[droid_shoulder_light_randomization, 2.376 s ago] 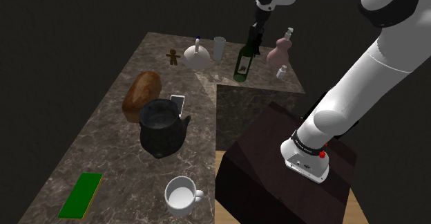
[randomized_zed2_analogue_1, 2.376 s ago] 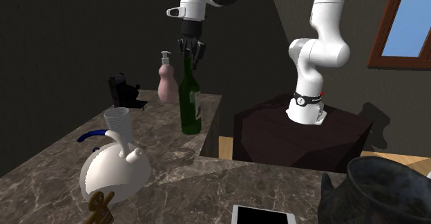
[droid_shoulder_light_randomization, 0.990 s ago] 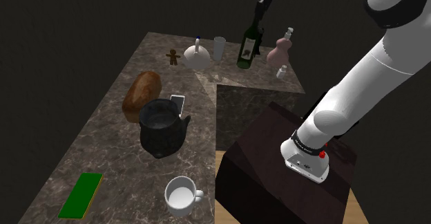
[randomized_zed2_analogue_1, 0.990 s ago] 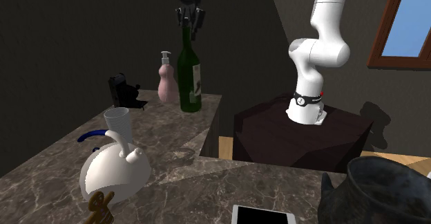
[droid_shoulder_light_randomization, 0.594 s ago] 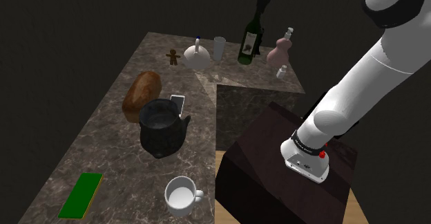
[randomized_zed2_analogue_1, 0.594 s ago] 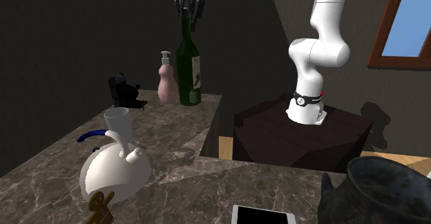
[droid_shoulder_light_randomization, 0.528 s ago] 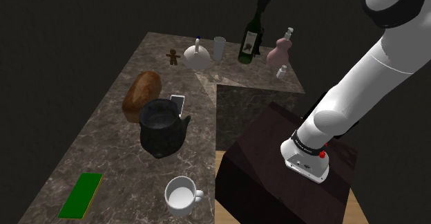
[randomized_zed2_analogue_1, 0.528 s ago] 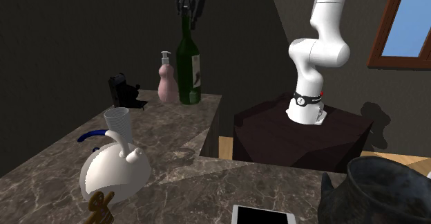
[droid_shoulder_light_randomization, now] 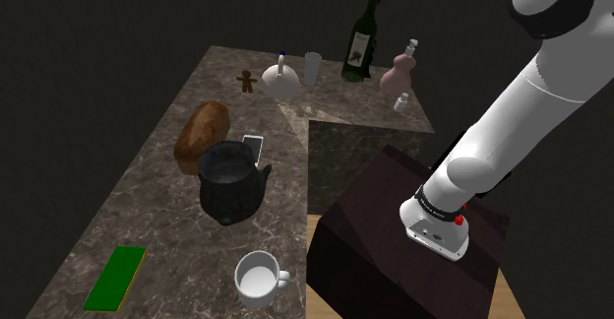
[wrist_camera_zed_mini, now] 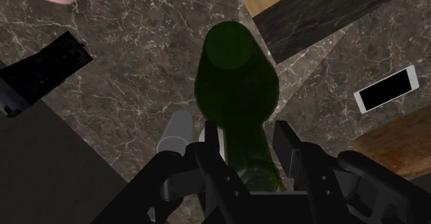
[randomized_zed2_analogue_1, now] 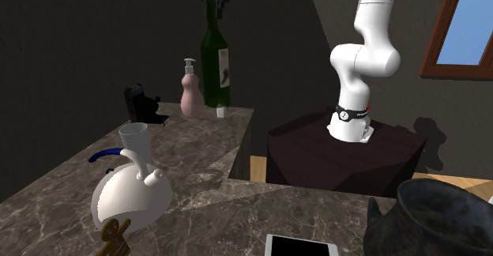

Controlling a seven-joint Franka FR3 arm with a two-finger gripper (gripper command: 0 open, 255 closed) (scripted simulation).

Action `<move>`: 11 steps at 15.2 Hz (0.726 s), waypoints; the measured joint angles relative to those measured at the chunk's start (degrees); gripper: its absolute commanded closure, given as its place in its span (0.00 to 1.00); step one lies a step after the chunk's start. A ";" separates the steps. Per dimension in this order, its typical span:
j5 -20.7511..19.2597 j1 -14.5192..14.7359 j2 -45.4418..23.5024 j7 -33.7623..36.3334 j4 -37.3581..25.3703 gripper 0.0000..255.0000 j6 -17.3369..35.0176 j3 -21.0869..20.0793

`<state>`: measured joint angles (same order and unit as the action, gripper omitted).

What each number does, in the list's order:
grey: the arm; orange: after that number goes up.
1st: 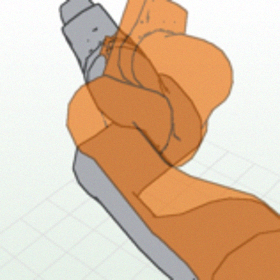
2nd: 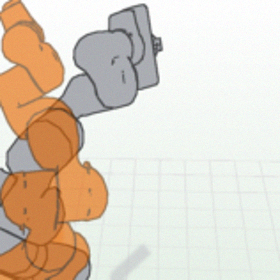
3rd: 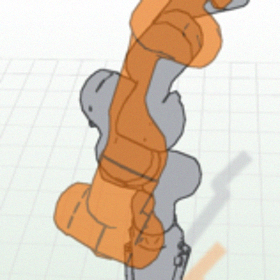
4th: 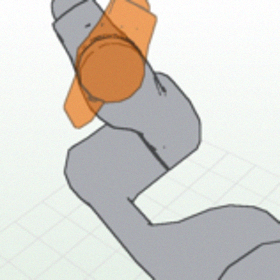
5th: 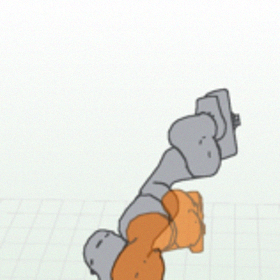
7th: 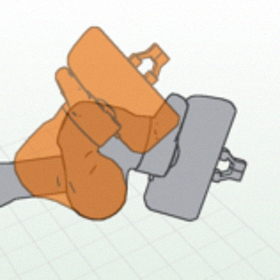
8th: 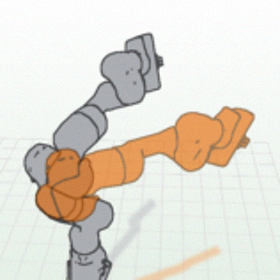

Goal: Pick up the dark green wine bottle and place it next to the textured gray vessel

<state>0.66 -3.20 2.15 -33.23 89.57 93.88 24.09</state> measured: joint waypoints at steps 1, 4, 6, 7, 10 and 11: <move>0.11 -0.03 -0.25 -0.07 -1.07 1.00 -0.83 0.04; 0.59 -0.23 -1.33 -0.43 -4.53 1.00 -3.31 0.28; 0.96 -0.38 -2.16 -0.65 -6.96 1.00 -5.00 0.45; 1.12 -0.44 -2.50 -0.74 -8.15 1.00 -5.89 0.51; 1.90 -0.82 -4.14 -1.20 -12.84 1.00 -9.09 0.85; 2.09 -0.95 -4.51 -1.34 -14.03 1.00 -9.96 0.95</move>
<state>2.75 -4.15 -2.36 -34.57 75.54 83.92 25.04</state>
